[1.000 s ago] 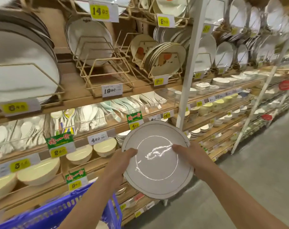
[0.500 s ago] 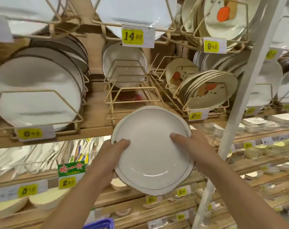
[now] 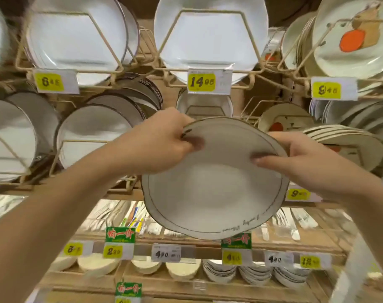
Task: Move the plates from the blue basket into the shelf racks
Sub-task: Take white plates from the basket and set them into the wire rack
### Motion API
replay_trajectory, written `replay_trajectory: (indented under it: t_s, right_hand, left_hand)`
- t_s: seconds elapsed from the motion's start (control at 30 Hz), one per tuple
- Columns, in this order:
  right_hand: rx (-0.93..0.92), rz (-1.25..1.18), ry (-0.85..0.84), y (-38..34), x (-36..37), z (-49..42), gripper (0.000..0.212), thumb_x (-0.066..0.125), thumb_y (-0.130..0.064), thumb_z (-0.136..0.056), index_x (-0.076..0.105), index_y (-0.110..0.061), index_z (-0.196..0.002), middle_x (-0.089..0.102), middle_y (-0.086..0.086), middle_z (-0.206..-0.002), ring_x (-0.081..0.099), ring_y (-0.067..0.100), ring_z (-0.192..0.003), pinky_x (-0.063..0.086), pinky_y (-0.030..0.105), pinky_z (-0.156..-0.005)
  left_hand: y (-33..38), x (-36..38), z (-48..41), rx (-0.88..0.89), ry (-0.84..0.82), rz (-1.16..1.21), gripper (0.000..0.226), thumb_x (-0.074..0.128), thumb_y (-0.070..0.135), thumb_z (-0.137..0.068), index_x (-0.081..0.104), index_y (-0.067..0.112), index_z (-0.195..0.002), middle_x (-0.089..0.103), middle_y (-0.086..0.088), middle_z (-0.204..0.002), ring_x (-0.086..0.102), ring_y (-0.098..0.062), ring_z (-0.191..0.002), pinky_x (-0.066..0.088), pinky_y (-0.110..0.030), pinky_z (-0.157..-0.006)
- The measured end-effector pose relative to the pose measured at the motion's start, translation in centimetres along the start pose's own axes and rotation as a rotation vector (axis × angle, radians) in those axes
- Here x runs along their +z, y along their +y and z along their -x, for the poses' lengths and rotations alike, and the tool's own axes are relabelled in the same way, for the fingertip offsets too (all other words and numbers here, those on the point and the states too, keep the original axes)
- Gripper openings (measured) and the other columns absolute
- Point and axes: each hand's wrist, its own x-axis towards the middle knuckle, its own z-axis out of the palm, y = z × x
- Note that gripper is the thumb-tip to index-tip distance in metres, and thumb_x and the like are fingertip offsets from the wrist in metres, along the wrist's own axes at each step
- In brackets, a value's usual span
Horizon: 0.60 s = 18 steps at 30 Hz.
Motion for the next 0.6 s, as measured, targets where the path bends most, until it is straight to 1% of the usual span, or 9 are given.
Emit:
replay_trajectory:
  t_s: [0.07, 0.13, 0.23, 0.3, 0.4, 0.47, 0.5, 0.57, 0.6]
  right_hand:
    - [-0.106, 0.220, -0.010, -0.5, 0.0, 0.2, 0.009, 0.059, -0.017, -0.091, 0.067, -0.015, -0.089, 0.069, -0.002, -0.087, 0.064, 0.010, -0.081, 0.049, 0.025, -0.074]
    - [-0.170, 0.276, 0.069, -0.3, 0.6, 1.0, 0.013, 0.059, -0.012, -0.093, 0.064, -0.014, -0.081, 0.065, 0.000, -0.079, 0.060, 0.015, -0.073, 0.047, 0.026, -0.067]
    - [-0.212, 0.195, 0.266, 0.4, 1.3, 2.4, 0.024, 0.059, -0.003, -0.092, 0.060, -0.018, -0.073, 0.061, -0.002, -0.077, 0.054, 0.010, -0.065, 0.040, 0.012, -0.057]
    - [-0.190, 0.038, 0.393, 1.1, 1.4, 3.1, 0.027, 0.060, -0.004, -0.092, 0.064, -0.023, -0.072, 0.065, -0.011, -0.074, 0.057, -0.001, -0.064, 0.040, 0.004, -0.055]
    - [-0.240, -0.076, 0.561, 1.8, 0.6, 3.1, 0.032, 0.060, -0.007, -0.093, 0.067, -0.032, -0.074, 0.068, -0.020, -0.074, 0.061, -0.008, -0.067, 0.043, 0.003, -0.056]
    - [-0.374, -0.008, 0.587, 1.6, -0.4, 2.5, 0.027, 0.057, -0.007, -0.095, 0.065, -0.030, -0.081, 0.067, -0.020, -0.078, 0.059, -0.007, -0.071, 0.043, 0.007, -0.062]
    - [-0.462, 0.043, 0.593, 1.4, -0.9, 2.2, 0.024, 0.055, -0.008, -0.095, 0.065, -0.029, -0.091, 0.066, -0.026, -0.082, 0.058, -0.010, -0.076, 0.043, 0.007, -0.068]
    - [-0.632, 0.180, 0.634, 1.1, -2.1, 1.4, 0.024, 0.054, -0.007, -0.096, 0.061, -0.021, -0.114, 0.060, -0.034, -0.101, 0.056, -0.014, -0.089, 0.040, 0.004, -0.078]
    - [-0.687, 0.266, 0.652, 1.2, -2.5, 1.0, 0.029, 0.054, -0.005, -0.094, 0.059, -0.018, -0.119, 0.060, -0.026, -0.107, 0.055, -0.012, -0.091, 0.038, 0.003, -0.080]
  left_hand:
    - [2.0, -0.3, -0.3, 0.079, -0.052, -0.157, 0.033, 0.062, 0.016, -0.089, 0.050, 0.009, -0.059, 0.048, 0.003, -0.048, 0.042, -0.010, -0.047, 0.032, -0.022, -0.045]
    - [3.1, -0.3, 0.1, 0.095, -0.016, -0.189, 0.023, 0.064, 0.020, -0.087, 0.060, 0.008, -0.068, 0.056, -0.004, -0.056, 0.047, -0.012, -0.049, 0.036, -0.025, -0.048]
    - [2.6, 0.5, 1.8, 0.068, 0.268, 0.035, 0.004, 0.069, 0.028, -0.081, 0.070, 0.024, -0.080, 0.066, 0.011, -0.064, 0.056, 0.004, -0.056, 0.039, -0.010, -0.050]
    - [1.4, 2.3, 3.5, -0.018, 0.393, 0.251, 0.016, 0.072, 0.023, -0.080, 0.071, 0.036, -0.090, 0.072, 0.013, -0.076, 0.066, 0.001, -0.069, 0.049, -0.015, -0.060]
    - [-0.3, 4.7, 4.4, -0.105, 0.351, 0.498, 0.046, 0.070, 0.003, -0.083, 0.073, 0.049, -0.082, 0.075, 0.018, -0.082, 0.070, 0.002, -0.078, 0.052, -0.012, -0.062]
    - [-1.0, 4.4, 3.4, -0.036, 0.400, 0.419, 0.035, 0.070, 0.007, -0.080, 0.075, 0.041, -0.085, 0.075, 0.013, -0.085, 0.070, -0.001, -0.079, 0.054, -0.015, -0.070]
    - [-0.9, 3.9, 2.8, 0.019, 0.463, 0.357, 0.025, 0.068, 0.012, -0.079, 0.073, 0.033, -0.091, 0.075, 0.011, -0.085, 0.068, -0.002, -0.079, 0.054, -0.018, -0.074]
    - [-0.6, 2.5, 1.4, 0.192, 0.602, 0.157, 0.028, 0.065, 0.012, -0.086, 0.065, 0.031, -0.107, 0.070, 0.025, -0.091, 0.063, 0.009, -0.085, 0.048, -0.013, -0.081]
    - [-0.4, 1.9, 0.9, 0.287, 0.655, 0.061, 0.034, 0.063, 0.009, -0.089, 0.063, 0.032, -0.113, 0.067, 0.033, -0.097, 0.060, 0.015, -0.092, 0.046, -0.009, -0.083]
